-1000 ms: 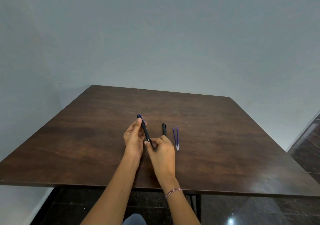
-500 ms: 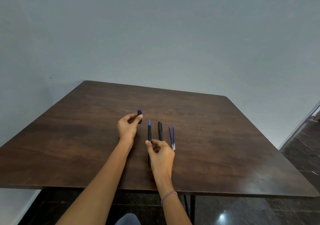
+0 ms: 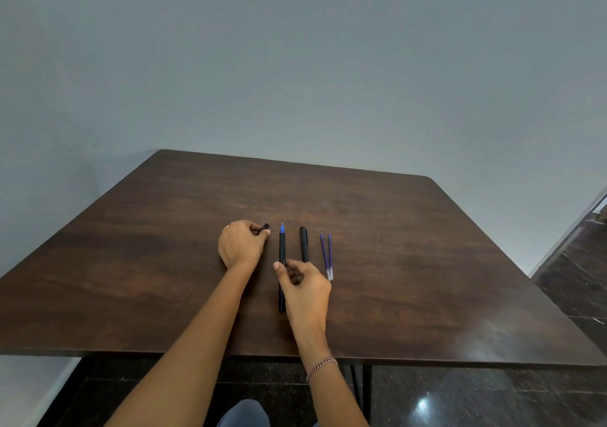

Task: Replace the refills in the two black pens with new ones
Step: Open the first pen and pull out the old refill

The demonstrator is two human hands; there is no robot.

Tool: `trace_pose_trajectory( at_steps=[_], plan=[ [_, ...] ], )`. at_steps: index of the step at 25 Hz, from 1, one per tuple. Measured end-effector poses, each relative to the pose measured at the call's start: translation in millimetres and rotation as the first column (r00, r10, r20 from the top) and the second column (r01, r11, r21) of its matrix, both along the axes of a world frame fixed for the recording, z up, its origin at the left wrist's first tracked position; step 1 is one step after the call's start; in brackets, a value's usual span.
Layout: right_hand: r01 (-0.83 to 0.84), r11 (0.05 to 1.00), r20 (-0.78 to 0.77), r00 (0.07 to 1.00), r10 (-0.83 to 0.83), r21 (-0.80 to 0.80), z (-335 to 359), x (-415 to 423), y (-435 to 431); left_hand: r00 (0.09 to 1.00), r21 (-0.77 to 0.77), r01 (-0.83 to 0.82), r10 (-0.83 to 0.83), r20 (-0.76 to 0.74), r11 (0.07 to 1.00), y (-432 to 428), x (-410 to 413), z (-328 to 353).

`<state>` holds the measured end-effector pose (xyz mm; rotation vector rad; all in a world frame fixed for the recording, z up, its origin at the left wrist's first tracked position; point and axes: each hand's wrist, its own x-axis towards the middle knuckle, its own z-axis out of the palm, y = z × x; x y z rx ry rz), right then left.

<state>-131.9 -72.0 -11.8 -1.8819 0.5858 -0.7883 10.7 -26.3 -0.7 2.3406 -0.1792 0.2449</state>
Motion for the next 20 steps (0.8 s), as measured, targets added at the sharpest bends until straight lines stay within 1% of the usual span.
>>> trace_pose_trajectory(
  at_steps=[3,5,6,7,8,9,10,11,13,15,17,19,20],
  plan=[
    [-0.013,1.000,0.008,1.000,0.013,0.012,-0.5,-0.5,0.0,1.000,-0.007,0.005,-0.005,-0.004,1.000,-1.6,0.4,-1.2],
    [-0.018,1.000,0.012,1.000,0.018,0.018,-0.3,-0.6,-0.4,1.000,-0.039,-0.009,0.009,0.000,0.999,-1.6,-0.6,-1.4],
    [-0.020,1.000,0.017,1.000,0.019,0.021,-0.7,-0.2,-1.0,1.000,-0.088,-0.022,0.023,0.004,0.996,-1.5,-1.6,-1.3],
    [-0.021,0.999,0.021,1.000,0.021,0.025,-1.4,0.3,-1.7,0.999,-0.179,-0.045,0.046,0.004,0.983,-0.5,-2.6,-1.5],
    [-0.021,1.000,0.021,1.000,0.020,0.023,-2.0,0.8,-2.0,0.997,-0.309,-0.074,0.076,-0.005,0.948,1.8,-3.8,-1.7],
    [-0.019,1.000,0.018,1.000,0.019,0.017,-2.5,1.0,-1.8,0.994,-0.454,-0.107,0.104,-0.031,0.884,5.0,-5.0,-2.7],
    [-0.020,1.000,0.014,1.000,0.020,0.008,-2.9,1.3,-1.5,0.991,-0.588,-0.134,0.116,-0.068,0.797,9.2,-6.2,-4.1],
    [-0.023,1.000,0.009,1.000,0.023,0.001,-3.5,1.9,-1.6,0.990,-0.698,-0.139,0.093,-0.104,0.702,13.2,-7.0,-5.8],
    [-0.051,0.999,-0.004,0.999,0.051,0.006,-3.8,3.1,-1.1,0.992,-0.848,-0.069,-0.057,-0.116,0.526,20.7,-9.3,-7.7],
    [-0.140,0.990,-0.013,0.990,0.140,0.019,-2.6,3.0,0.2,0.969,-0.927,0.046,-0.242,-0.049,0.372,26.3,-14.7,-3.6],
    [-0.272,0.960,-0.011,0.962,0.273,0.063,1.4,5.7,1.3,0.923,-0.966,0.095,-0.384,-0.005,0.240,28.5,-17.0,1.2],
    [-0.396,0.908,0.037,0.918,0.394,0.137,7.4,12.9,4.8,0.868,-0.985,0.080,-0.496,-0.007,0.155,29.9,-18.3,4.4],
    [-0.437,0.884,0.063,0.899,0.432,0.168,10.3,18.6,6.7,0.839,-0.987,0.080,-0.544,-0.008,0.139,30.4,-18.4,5.3]
  ],
)
